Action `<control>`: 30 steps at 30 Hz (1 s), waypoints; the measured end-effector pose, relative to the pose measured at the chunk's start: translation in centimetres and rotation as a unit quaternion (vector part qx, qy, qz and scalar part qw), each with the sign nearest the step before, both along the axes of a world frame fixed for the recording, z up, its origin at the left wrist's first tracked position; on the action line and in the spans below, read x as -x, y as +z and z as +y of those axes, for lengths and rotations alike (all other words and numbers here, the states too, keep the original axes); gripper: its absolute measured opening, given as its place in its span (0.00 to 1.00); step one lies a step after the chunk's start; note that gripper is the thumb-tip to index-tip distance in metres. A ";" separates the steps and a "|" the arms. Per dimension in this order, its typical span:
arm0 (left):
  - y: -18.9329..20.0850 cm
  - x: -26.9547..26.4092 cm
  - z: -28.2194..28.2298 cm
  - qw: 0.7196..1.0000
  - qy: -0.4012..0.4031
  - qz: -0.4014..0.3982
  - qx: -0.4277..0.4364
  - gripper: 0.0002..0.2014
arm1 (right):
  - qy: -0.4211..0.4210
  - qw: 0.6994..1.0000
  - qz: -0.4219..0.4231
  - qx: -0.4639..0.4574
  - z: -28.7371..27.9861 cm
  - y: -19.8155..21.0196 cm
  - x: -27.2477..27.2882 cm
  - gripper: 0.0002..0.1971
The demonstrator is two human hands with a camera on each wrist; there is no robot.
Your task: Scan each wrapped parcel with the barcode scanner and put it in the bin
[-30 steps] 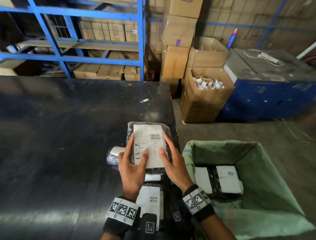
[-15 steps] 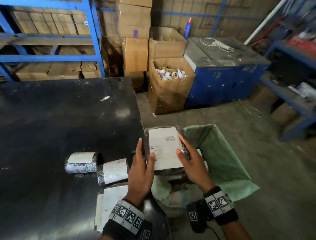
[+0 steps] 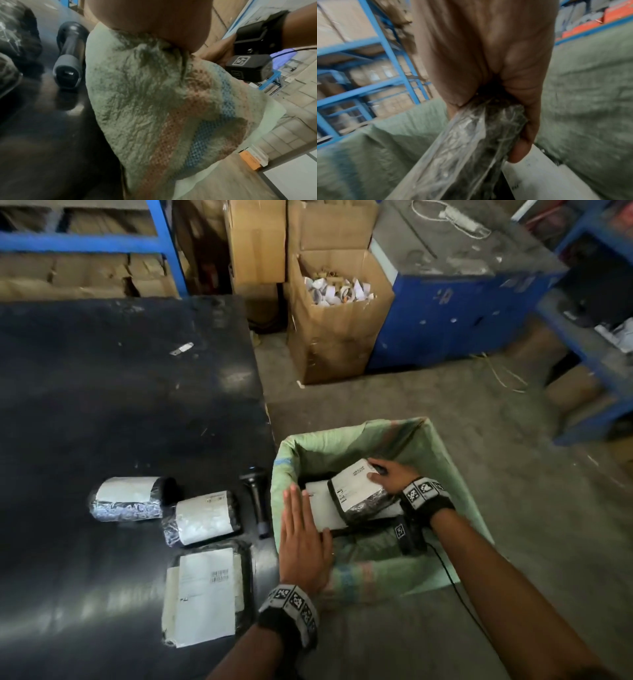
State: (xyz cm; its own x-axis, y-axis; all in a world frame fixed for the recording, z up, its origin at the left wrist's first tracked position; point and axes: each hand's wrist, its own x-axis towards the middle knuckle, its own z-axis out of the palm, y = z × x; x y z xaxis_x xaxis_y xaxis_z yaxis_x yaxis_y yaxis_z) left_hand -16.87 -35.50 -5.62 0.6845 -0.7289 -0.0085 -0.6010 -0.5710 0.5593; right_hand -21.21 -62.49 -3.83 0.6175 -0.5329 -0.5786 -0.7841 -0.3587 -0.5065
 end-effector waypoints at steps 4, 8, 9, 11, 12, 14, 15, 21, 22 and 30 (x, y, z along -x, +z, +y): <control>0.2 -0.2 0.1 1.000 0.005 0.021 -0.011 0.38 | -0.038 0.998 -0.017 -0.050 0.1 -4.1 -1.7 0.28; -0.1 -0.4 0.0 0.999 0.002 0.044 -0.002 0.38 | -0.083 0.989 -0.064 -0.104 2.1 -7.6 -2.3 0.28; -0.2 -0.4 0.0 0.999 0.003 0.047 0.002 0.38 | -0.085 0.988 -0.070 -0.105 2.7 -8.3 -2.4 0.28; -0.5 -0.6 0.0 0.999 0.004 0.051 0.002 0.38 | -0.084 0.990 -0.070 -0.090 3.9 -10.5 -2.6 0.29; -0.6 -0.7 0.1 0.999 0.004 0.050 -0.001 0.38 | -0.082 0.991 -0.064 -0.086 4.5 -11.6 -2.6 0.30; -1.0 -1.0 0.1 0.999 0.003 0.038 -0.007 0.37 | -0.050 0.997 -0.009 -0.057 5.1 -12.9 -2.8 0.34; -1.1 -1.1 0.1 0.999 0.003 0.034 -0.007 0.37 | -0.020 0.999 0.033 -0.036 5.2 -13.3 -2.8 0.35; -0.9 -1.1 -0.2 1.000 0.008 0.029 0.004 0.36 | 0.096 0.982 0.163 0.006 4.3 -12.2 -3.2 0.36; -0.8 -1.2 -0.1 1.000 0.005 0.026 0.002 0.36 | 0.099 0.982 0.163 0.009 4.3 -11.4 -3.3 0.35; 0.7 -4.1 3.5 0.987 -0.037 0.140 0.074 0.38 | -0.037 0.992 -0.046 0.113 6.7 0.5 -7.3 0.21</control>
State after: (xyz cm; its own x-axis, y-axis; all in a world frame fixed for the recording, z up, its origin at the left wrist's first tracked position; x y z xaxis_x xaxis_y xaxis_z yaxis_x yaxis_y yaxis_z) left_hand -12.82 -32.01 -4.96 0.6155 -0.7842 -0.0787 -0.4481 -0.4303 0.7836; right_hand -13.90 -55.75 -3.34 0.6165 -0.6883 -0.3825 -0.7667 -0.4143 -0.4904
